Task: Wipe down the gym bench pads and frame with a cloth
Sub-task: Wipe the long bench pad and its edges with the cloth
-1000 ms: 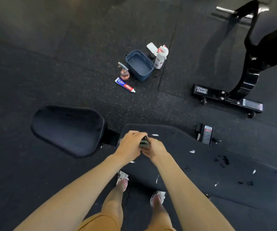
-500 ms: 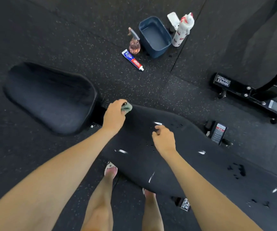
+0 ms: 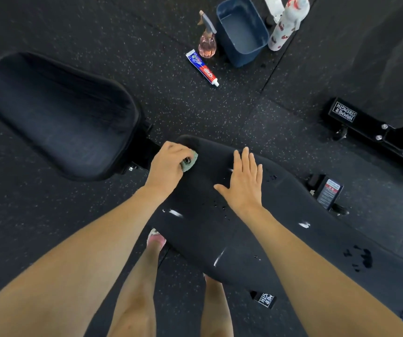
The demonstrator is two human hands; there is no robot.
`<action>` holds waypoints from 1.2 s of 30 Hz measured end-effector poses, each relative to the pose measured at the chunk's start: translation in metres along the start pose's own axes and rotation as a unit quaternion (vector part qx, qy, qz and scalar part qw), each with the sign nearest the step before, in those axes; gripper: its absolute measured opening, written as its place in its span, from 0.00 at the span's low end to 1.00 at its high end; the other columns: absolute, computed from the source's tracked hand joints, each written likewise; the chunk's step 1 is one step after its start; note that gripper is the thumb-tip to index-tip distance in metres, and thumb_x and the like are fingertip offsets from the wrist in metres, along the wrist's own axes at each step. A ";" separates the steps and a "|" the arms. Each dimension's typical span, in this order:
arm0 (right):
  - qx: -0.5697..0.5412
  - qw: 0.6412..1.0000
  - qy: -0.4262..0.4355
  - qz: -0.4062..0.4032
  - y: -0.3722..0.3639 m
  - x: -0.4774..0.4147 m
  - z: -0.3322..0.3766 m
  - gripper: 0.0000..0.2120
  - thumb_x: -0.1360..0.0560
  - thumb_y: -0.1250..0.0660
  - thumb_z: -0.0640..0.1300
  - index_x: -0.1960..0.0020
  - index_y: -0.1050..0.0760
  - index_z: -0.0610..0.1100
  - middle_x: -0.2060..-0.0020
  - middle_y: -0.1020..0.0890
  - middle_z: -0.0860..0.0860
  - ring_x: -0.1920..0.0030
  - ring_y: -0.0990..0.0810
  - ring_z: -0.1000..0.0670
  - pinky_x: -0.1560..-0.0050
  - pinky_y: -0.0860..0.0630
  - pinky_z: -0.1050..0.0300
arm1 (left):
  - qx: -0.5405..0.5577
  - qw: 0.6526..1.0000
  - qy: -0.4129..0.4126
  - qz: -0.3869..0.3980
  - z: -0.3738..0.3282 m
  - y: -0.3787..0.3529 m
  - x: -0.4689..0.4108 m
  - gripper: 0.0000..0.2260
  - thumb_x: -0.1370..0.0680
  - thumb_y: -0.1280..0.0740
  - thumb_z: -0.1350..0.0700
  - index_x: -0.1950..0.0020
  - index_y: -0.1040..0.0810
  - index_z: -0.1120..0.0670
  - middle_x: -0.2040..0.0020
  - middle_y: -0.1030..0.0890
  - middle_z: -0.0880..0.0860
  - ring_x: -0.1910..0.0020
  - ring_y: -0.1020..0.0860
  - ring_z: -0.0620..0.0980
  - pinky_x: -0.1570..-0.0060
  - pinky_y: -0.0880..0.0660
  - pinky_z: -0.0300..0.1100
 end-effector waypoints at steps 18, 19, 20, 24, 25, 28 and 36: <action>0.100 0.992 0.079 -0.011 -0.025 0.011 0.027 0.44 0.22 0.39 0.57 0.22 0.64 0.40 0.23 0.63 0.43 0.23 0.64 0.44 0.26 0.65 0.43 | -0.037 0.985 -0.072 0.152 0.014 0.033 -0.035 0.18 0.33 0.38 0.76 0.52 0.16 0.60 0.53 0.17 0.55 0.50 0.25 0.58 0.51 0.25 0.57; 0.103 0.991 0.084 -0.014 -0.025 0.014 0.029 0.43 0.21 0.39 0.56 0.22 0.64 0.40 0.23 0.63 0.43 0.23 0.64 0.45 0.27 0.66 0.44 | -0.034 0.985 -0.079 0.151 0.017 0.035 -0.022 0.18 0.34 0.37 0.76 0.54 0.16 0.61 0.54 0.17 0.56 0.51 0.24 0.59 0.53 0.24 0.57; 0.108 0.990 0.090 -0.013 -0.026 0.017 0.031 0.42 0.20 0.40 0.55 0.22 0.64 0.40 0.23 0.63 0.43 0.23 0.65 0.45 0.26 0.65 0.44 | -0.030 0.985 -0.083 0.151 0.021 0.036 -0.009 0.18 0.36 0.36 0.77 0.55 0.16 0.61 0.55 0.17 0.56 0.52 0.24 0.59 0.55 0.23 0.56; 0.116 0.986 0.123 -0.002 -0.029 0.030 0.039 0.36 0.18 0.44 0.51 0.22 0.64 0.40 0.23 0.64 0.44 0.23 0.65 0.46 0.26 0.65 0.46 | -0.013 0.985 -0.056 0.160 0.035 0.041 0.042 0.18 0.39 0.35 0.77 0.58 0.17 0.60 0.56 0.17 0.54 0.53 0.23 0.57 0.57 0.21 0.54; 0.113 0.985 0.132 0.001 -0.030 0.033 0.041 0.35 0.17 0.46 0.50 0.22 0.64 0.40 0.23 0.63 0.44 0.23 0.64 0.46 0.26 0.65 0.47 | -0.014 0.985 -0.045 0.165 0.037 0.043 0.054 0.18 0.39 0.35 0.77 0.58 0.17 0.60 0.57 0.17 0.54 0.53 0.24 0.55 0.57 0.21 0.54; 0.101 0.983 0.153 0.009 -0.038 0.042 0.044 0.29 0.16 0.51 0.47 0.22 0.62 0.39 0.22 0.61 0.43 0.23 0.62 0.45 0.26 0.66 0.48 | -0.012 0.980 -0.002 0.199 0.039 0.050 0.077 0.18 0.36 0.35 0.77 0.56 0.15 0.58 0.56 0.17 0.53 0.52 0.25 0.52 0.53 0.23 0.53; 0.107 0.974 0.198 0.020 -0.060 0.065 0.039 0.28 0.17 0.51 0.42 0.22 0.59 0.38 0.23 0.60 0.42 0.22 0.61 0.44 0.29 0.69 0.50 | 0.010 0.998 0.034 0.057 0.023 0.040 0.028 0.21 0.31 0.40 0.75 0.46 0.17 0.59 0.48 0.18 0.54 0.47 0.26 0.56 0.43 0.28 0.49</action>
Point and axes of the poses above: each hand's wrist, its own x-axis away from the middle knuckle, its own y-axis out of the back of the hand, z = x × y, the point moved 1 cm from there along -x, towards the middle knuckle
